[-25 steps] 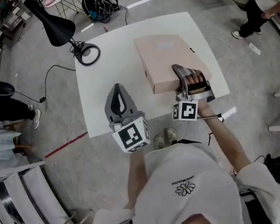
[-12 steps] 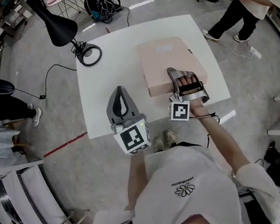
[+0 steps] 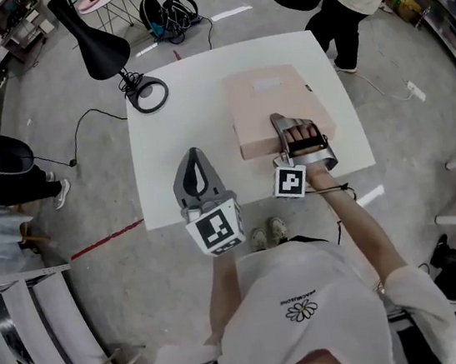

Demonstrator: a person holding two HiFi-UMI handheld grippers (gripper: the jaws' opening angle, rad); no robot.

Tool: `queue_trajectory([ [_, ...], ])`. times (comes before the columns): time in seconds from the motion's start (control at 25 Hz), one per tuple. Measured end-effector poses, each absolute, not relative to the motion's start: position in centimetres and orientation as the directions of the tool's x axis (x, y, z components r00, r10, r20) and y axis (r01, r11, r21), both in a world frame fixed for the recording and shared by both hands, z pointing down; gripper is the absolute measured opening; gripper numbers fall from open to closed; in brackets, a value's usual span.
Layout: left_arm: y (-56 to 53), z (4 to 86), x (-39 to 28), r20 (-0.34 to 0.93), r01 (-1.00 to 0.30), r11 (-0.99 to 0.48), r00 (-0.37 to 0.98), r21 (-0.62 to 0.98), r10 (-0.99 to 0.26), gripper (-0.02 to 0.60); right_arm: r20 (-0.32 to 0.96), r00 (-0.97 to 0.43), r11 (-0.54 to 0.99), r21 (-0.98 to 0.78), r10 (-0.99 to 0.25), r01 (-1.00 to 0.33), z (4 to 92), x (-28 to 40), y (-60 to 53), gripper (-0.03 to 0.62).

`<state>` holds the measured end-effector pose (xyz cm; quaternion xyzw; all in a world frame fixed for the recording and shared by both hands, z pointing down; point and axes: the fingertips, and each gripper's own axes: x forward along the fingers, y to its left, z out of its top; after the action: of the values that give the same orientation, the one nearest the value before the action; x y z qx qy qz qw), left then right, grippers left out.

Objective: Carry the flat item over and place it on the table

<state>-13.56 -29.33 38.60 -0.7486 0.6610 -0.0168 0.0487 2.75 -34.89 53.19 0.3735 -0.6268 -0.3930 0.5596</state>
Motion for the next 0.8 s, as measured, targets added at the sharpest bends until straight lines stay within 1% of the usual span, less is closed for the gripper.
queue_trajectory([
  [0.08,-29.4,38.7,-13.6,-0.04,-0.988,-0.124,0.128,-0.092,-0.991,0.014,0.413,-0.101,0.418,0.908,-0.905,-0.025,53.2,2.7,-35.0,0.276],
  [0.24,-29.5,39.1,-13.5,-0.021,-0.987,-0.131,0.134,-0.094,-0.991,0.014,0.442,-0.095,0.441,0.897,-0.892,0.031,53.9,3.1,-35.3,0.278],
  [0.52,-29.7,39.5,-13.1,-0.015,-0.985,-0.149,0.151,-0.086,-0.988,0.014,0.465,-0.105,0.466,0.885,-0.879,0.015,54.3,3.1,-35.0,0.278],
  [0.64,-29.7,39.7,-12.9,-0.011,-0.984,-0.156,0.158,-0.083,-0.987,0.014,0.475,-0.097,0.475,0.88,-0.874,0.033,55.3,3.2,-34.8,0.286],
  [0.72,-29.8,39.7,-12.7,-0.01,-0.983,-0.161,0.163,-0.082,-0.987,0.014,0.509,-0.109,0.511,0.86,-0.854,0.016,55.9,2.9,-34.4,0.295],
  [0.8,-29.7,39.7,-12.5,-0.009,-0.982,-0.166,0.168,-0.085,-0.986,0.014,0.597,-0.112,0.6,0.8,-0.794,0.013,57.5,2.9,-33.5,0.312],
])
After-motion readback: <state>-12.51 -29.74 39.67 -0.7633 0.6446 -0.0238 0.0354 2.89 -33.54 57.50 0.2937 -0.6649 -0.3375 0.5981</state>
